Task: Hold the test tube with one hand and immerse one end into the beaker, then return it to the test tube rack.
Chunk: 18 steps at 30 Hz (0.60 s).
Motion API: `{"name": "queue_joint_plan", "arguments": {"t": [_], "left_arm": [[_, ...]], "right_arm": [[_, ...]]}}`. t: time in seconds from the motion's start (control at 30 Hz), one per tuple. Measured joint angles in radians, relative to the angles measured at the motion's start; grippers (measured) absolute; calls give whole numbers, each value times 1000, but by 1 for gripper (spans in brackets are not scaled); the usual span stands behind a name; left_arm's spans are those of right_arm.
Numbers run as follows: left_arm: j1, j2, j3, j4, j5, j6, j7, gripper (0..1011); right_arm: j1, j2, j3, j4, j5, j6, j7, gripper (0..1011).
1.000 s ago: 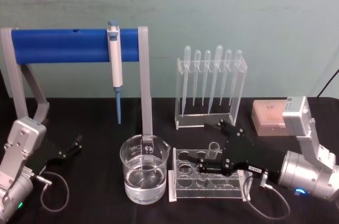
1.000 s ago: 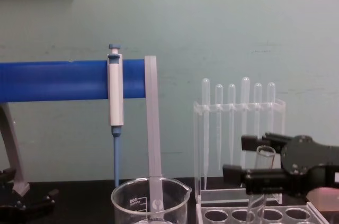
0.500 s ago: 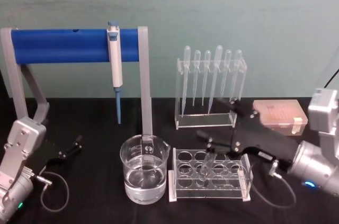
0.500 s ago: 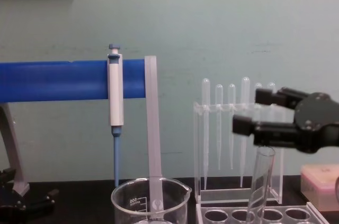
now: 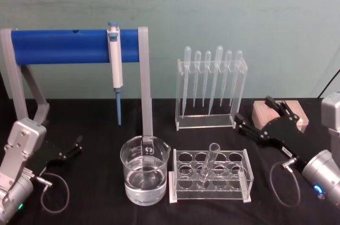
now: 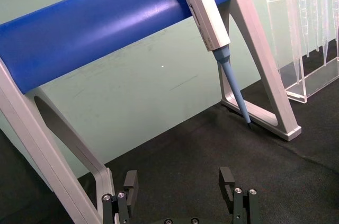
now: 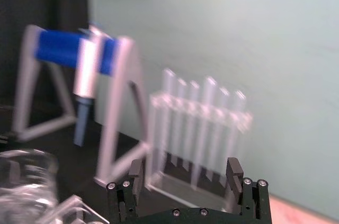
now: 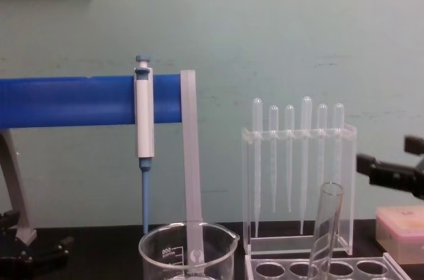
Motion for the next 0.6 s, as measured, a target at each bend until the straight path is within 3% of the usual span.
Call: {"name": "queue_joint_plan", "arguments": {"t": [0.2,0.4,0.6], "left_arm": [[0,0,0,0,0,0,0,1000],[0,0,0,0,0,0,0,1000],[0,0,0,0,0,0,0,1000]], "right_arm": [[-5,-50,9,29,-49,103,-112,1002],[6,-82,11,58,-74,132,-135,1002],[9,-90,14,69,-77,130,-129,1002]]}}
